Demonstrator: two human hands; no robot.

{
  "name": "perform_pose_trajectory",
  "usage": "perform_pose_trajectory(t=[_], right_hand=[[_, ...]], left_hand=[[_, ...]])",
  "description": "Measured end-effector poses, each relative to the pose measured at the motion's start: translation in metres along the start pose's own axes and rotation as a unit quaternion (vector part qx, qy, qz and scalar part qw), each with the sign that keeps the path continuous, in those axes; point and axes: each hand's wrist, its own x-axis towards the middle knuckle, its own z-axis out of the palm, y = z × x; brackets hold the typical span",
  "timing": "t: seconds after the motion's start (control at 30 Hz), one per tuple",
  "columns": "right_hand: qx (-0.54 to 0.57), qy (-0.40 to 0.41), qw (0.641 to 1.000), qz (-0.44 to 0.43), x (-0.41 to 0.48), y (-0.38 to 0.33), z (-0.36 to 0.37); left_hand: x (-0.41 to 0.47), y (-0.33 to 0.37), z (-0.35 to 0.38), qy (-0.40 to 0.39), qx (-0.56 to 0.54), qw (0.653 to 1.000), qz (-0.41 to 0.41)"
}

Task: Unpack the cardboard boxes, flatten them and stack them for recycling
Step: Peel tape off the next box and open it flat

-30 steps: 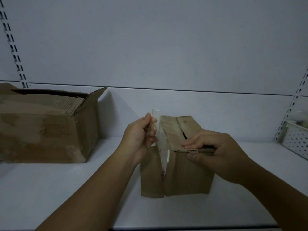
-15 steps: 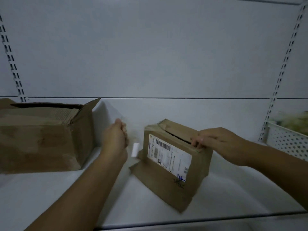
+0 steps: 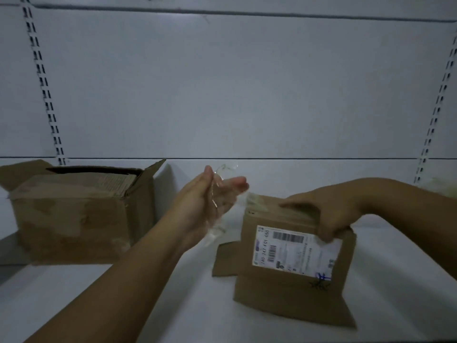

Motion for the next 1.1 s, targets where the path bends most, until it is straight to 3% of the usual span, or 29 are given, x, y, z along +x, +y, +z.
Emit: perform_pose_trajectory(t=[0.07,0.13,0.2,0.27,0.33,0.43,0.53,0.67,0.8,0.87,0.93,1.03,1.1], right_hand=[[-0.035,-0.018,0.999,0.035,0.008,-0.009,-0.005],[0.045,0.007,0.999,0.027,0.021,-0.020,0.001],[0.067,0.090,0.993,-0.030,0.036,-0.028,0.018],[0.019,0.172,0.983,-0.067,0.048,-0.026,0.033],[0.031,0.189,0.975,-0.116,0.050,-0.015,0.037],[0.061,0.166,0.970,-0.168,0.039,-0.003,0.032],[0.044,0.171,0.968,-0.178,0.039,0.000,0.033],[0.034,0.195,0.965,-0.173,0.046,0.000,0.035],[0.087,0.208,0.965,-0.135,0.050,-0.001,0.038],[0.106,0.202,0.965,-0.127,0.051,-0.003,0.037],[0.118,0.199,0.965,-0.121,0.051,-0.004,0.036],[0.137,0.202,0.963,-0.113,0.052,-0.006,0.035],[0.148,0.210,0.961,-0.104,0.057,-0.008,0.035]], left_hand=[[0.001,0.004,0.009,0.028,-0.051,0.998,-0.011],[0.002,0.006,0.012,0.058,-0.071,0.996,-0.011],[0.002,0.008,0.008,0.086,-0.070,0.994,-0.012],[0.001,0.008,-0.006,0.104,-0.032,0.994,-0.017],[-0.002,0.007,-0.023,0.104,0.018,0.994,-0.036],[-0.010,-0.001,-0.044,0.077,0.197,0.976,-0.051],[-0.017,-0.013,-0.056,0.005,0.379,0.924,-0.055],[-0.018,-0.028,-0.051,-0.114,0.440,0.889,-0.051],[-0.016,-0.049,-0.048,-0.144,0.490,0.858,-0.053],[-0.018,-0.057,-0.051,-0.140,0.469,0.870,-0.053],[-0.018,-0.059,-0.055,-0.115,0.390,0.913,-0.034],[-0.016,-0.055,-0.065,0.015,0.243,0.969,0.037],[-0.014,-0.052,-0.072,0.030,0.089,0.995,0.040]])
